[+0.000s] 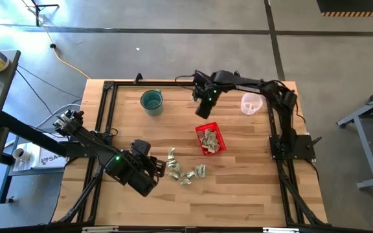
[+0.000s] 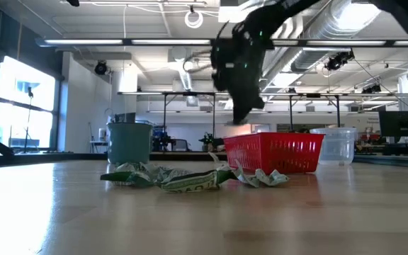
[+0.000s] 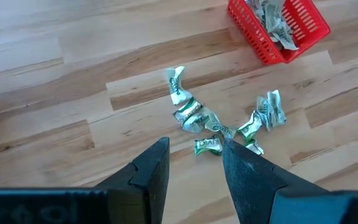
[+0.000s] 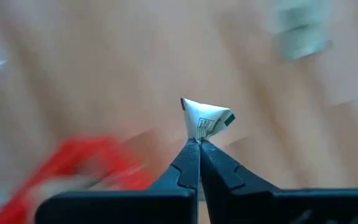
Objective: Pick and place items into bin
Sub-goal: Put the stevia packet into the orange bin
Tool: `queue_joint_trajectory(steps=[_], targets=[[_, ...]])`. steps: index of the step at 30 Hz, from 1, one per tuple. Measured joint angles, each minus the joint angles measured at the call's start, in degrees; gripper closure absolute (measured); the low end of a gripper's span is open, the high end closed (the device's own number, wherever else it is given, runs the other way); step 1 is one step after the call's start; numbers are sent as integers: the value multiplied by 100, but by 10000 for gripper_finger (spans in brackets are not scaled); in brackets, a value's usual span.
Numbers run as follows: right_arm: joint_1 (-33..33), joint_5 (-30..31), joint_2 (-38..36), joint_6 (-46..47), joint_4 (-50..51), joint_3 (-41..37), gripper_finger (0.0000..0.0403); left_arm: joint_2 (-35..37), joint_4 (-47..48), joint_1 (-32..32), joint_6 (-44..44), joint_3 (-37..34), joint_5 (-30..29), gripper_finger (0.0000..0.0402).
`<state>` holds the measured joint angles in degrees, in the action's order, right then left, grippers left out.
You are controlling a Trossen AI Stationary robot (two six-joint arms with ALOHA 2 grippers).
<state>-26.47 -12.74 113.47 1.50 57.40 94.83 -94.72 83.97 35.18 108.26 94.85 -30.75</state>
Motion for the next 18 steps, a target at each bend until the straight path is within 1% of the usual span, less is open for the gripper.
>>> queue_joint_trajectory(steps=[3, 6, 10, 12, 14, 18], targets=[[467, -298, -312, 100, 591, 0, 399, 2, -30, -45, -8, -44, -6, 220], [989, -208, -358, 153, 1067, -2, 397, 2, -144, -168, -31, -228, 99, 220], [1681, 612, -324, 330, 971, -13, 374, 1, -668, -385, -381, -536, 226, 220], [1930, 805, -324, 469, 944, -11, 348, 0, -1069, -497, -617, -691, 367, 220], [2101, 960, -322, 614, 976, -11, 314, 0, -1503, -608, -929, -843, 525, 220], [2299, 1758, -340, 761, 1133, -11, 233, 0, -2065, -797, -1454, -1150, 815, 220]])
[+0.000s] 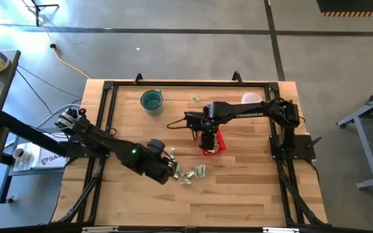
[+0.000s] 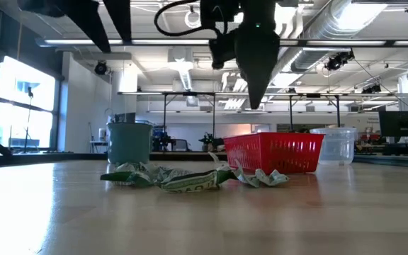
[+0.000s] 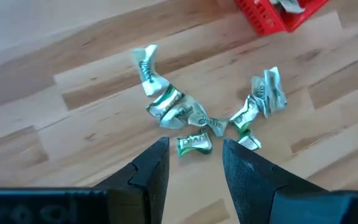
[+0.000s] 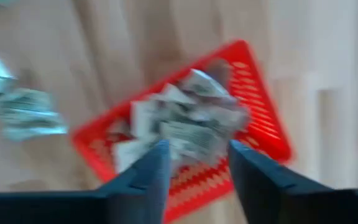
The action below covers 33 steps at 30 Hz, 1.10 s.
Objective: Pick and place items into bin
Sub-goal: Put the stevia packet into the orange bin
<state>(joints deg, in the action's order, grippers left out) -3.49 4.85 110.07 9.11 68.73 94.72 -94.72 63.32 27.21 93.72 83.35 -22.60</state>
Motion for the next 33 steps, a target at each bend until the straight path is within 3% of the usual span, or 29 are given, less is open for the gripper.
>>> queue_joint_trajectory(steps=[4, 8, 15, 22, 33], targets=[[204, 588, -316, 170, 352, -2, 161, 0, -120, -208, -198, -318, 261, 220], [412, 1078, -836, 439, 681, 0, 124, 0, -385, -478, -200, -676, 366, 220], [464, 1598, -1524, 1270, 1384, 4, 120, -157, -1480, -1120, -263, -1360, 432, 220], [466, 1800, -1856, 1635, 1678, 4, 110, -691, -2052, -1696, -1040, -1512, 1047, 220], [466, 1892, -1887, 1708, 1792, 4, 110, -1181, -2072, -1900, -1317, -1513, 1280, 220]])
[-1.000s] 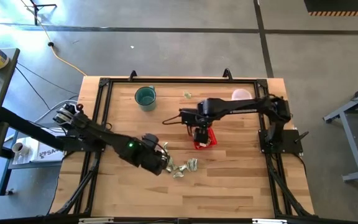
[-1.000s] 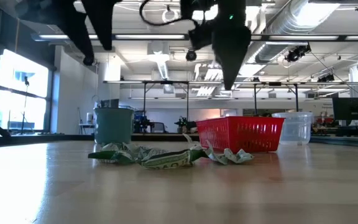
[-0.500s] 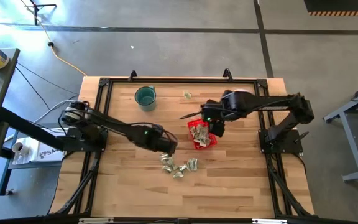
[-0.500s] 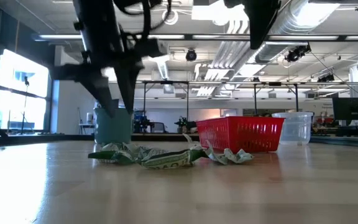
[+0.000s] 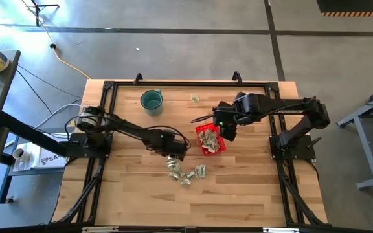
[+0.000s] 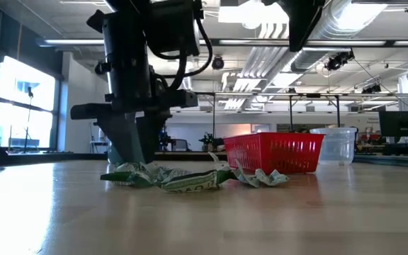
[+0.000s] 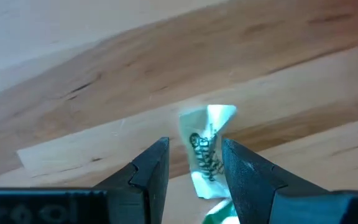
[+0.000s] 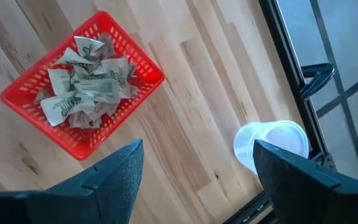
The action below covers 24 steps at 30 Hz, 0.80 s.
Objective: Pick and place items into bin
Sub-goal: Put the stevia packet into the orange bin
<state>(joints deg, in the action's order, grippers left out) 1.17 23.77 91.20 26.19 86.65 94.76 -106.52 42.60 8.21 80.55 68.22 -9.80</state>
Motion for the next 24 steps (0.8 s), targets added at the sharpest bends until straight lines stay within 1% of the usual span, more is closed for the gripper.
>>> queue_joint_trajectory(steps=[6, 8, 11, 17, 19, 21, 24], targets=[[-15, 16, 0, 81, 48, 0, 110, -192, -43, 2, -277, 11, 190, 221], [-24, 19, 0, 151, 159, 0, 110, -192, -41, 2, -277, 9, 196, 231], [-24, 119, 0, 217, 307, 0, 110, -187, -5, -1, -337, 5, 64, 267], [141, 361, -94, 361, 334, -2, 110, -183, -219, -73, -575, 11, -44, 376], [240, 510, -197, 488, 334, -4, 110, -171, -342, -72, -582, 26, -72, 381], [364, 734, -354, 649, 334, -7, 110, -163, -604, -72, -783, 132, -51, 375], [577, 1056, -682, 859, 337, -7, 110, -153, -856, -74, -1245, 565, -5, 364]])
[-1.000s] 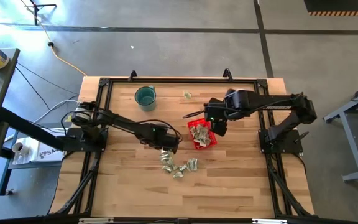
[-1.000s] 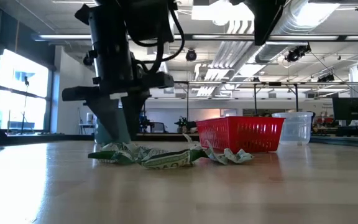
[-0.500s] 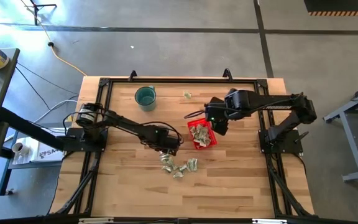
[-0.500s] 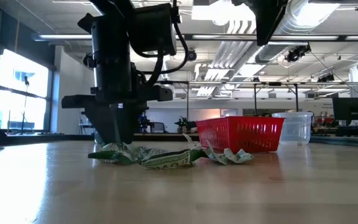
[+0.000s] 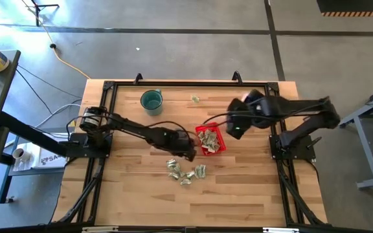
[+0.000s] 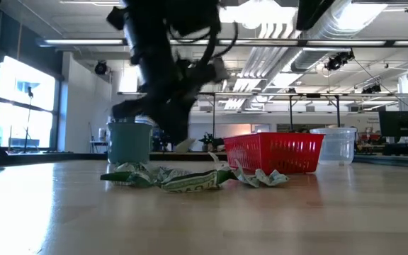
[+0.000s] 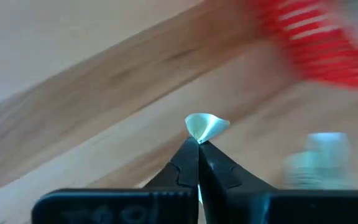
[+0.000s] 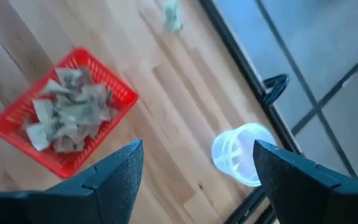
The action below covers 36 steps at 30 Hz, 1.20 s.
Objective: Pick and place items into bin
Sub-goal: Put the stevia packet into the orange bin
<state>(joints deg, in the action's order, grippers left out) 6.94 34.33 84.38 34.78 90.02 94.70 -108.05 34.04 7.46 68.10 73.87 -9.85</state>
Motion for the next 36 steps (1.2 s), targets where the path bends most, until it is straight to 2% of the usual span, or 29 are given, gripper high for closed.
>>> queue_joint_trajectory(steps=[7, 9, 14, 17, 21, 24, 28, 32, 36], targets=[[212, 193, -770, 659, -7, -26, 110, 16, -196, -3, -1244, 1297, -1132, 380], [212, 205, -1007, 832, -6, -252, 110, -19, -439, -88, -1729, 1547, -1220, 380], [212, -133, -1663, 1190, 4, -1510, 110, -555, -1221, -573, -2462, 1777, -344, 366], [212, -625, -2017, 1399, -65, -2274, 110, -905, -1398, -787, -2545, 1900, 40, 339], [212, -1081, -2317, 1612, -454, -2788, 110, -939, -969, -837, -2268, 1981, 107, 284], [212, -1006, -2382, 1559, -806, -2889, 110, -940, -543, -820, -2242, 2017, -118, 238], [152, -782, -2321, 1134, -1213, -2887, 110, -937, -226, -822, -2299, 2223, -103, 194], [-85, -1033, -2213, 689, -1646, -2886, 110, -911, -50, -821, -2345, 2228, -100, 184], [-316, -1268, -2159, 380, -1930, -2887, 110, -711, 1258, -924, -2202, 2633, -524, 198]])
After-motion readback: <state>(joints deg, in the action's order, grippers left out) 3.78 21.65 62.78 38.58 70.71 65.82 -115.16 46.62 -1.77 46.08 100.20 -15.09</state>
